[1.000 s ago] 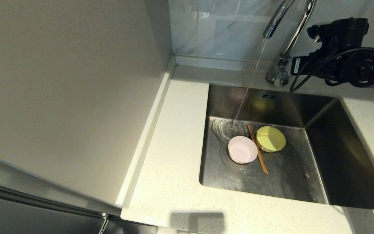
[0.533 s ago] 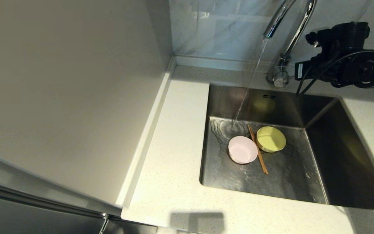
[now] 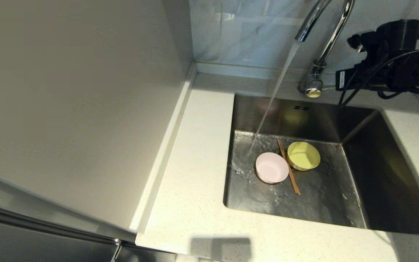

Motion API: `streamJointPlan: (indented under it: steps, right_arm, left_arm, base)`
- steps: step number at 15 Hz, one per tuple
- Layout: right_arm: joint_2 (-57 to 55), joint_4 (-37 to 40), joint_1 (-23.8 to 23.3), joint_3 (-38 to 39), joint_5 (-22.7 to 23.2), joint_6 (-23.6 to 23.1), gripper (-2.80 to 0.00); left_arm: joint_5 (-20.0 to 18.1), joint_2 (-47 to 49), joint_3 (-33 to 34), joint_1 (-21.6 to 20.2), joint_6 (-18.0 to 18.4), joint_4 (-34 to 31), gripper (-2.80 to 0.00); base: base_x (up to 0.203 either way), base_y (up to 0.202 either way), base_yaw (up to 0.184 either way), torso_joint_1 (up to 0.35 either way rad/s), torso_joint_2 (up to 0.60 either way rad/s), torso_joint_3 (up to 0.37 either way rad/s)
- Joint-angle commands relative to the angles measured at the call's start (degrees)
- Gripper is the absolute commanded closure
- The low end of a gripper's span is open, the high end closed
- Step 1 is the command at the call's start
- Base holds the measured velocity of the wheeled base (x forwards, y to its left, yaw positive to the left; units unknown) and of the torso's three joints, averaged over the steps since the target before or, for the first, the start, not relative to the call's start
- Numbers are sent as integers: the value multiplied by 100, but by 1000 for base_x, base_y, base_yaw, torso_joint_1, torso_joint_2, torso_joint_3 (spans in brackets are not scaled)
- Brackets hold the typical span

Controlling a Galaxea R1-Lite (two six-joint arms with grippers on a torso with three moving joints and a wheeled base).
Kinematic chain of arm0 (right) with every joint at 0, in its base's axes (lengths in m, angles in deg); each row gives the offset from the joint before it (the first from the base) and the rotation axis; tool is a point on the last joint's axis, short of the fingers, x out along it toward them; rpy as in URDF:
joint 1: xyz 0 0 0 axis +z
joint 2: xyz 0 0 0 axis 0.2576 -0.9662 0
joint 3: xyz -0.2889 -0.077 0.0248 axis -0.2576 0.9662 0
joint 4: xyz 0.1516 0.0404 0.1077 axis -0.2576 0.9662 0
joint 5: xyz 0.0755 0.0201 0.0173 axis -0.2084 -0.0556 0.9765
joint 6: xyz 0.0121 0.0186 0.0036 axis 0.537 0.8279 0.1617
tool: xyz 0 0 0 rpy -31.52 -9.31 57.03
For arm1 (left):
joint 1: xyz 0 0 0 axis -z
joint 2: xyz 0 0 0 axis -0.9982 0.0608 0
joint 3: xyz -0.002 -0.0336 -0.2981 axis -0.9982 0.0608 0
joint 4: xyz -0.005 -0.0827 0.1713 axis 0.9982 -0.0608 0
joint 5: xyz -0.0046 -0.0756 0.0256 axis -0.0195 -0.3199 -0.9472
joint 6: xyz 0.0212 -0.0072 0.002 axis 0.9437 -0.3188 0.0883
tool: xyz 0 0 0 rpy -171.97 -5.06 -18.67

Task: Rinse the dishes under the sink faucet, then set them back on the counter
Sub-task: Turn on the faucet, then wait for the water to rinse the bowl

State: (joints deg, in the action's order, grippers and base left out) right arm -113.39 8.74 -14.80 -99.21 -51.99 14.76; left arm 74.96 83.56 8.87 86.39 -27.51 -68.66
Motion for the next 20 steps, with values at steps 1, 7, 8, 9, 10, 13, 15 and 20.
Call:
streamJointPlan:
  steps: [1, 7, 8, 9, 10, 13, 15, 20]
  right_arm:
    - [310, -206, -10, -10, -3, 51, 0]
    - [1641, -647, -41, 1, 254, 810, 0]
    - [1874, -631, -40, 16, 321, 870, 0]
    - [2107, -618, -29, 93, 357, 908, 0]
    - [2275, -617, 61, 195, 375, 989, 0]
    - [2362, -626, 822, 248, 387, 1407, 0]
    - [2175, -681, 1401, 203, 383, 1549, 0]
    - [1738, -1243, 2731, 113, 235, 1435, 0]
  left_arm:
    - [3, -18, 0, -5, -4, 4, 0]
    - [3, -18, 0, -5, -4, 4, 0]
    - [3, -18, 0, -5, -4, 4, 0]
    - [3, -18, 0, -5, -4, 4, 0]
    - [3, -18, 0, -5, -4, 4, 0]
    - [3, -18, 0, -5, -4, 4, 0]
    - [3, -18, 0, -5, -4, 4, 0]
    - [3, -18, 0, -5, -4, 4, 0]
  base:
    - [0, 0, 0, 0, 0, 0]
    - [0, 0, 0, 0, 0, 0]
    - [0, 0, 0, 0, 0, 0]
    - [0, 0, 0, 0, 0, 0]
    - [0, 0, 0, 0, 0, 0]
    - [0, 0, 0, 0, 0, 0]
    - [0, 0, 0, 0, 0, 0]
    - [0, 0, 0, 0, 0, 0]
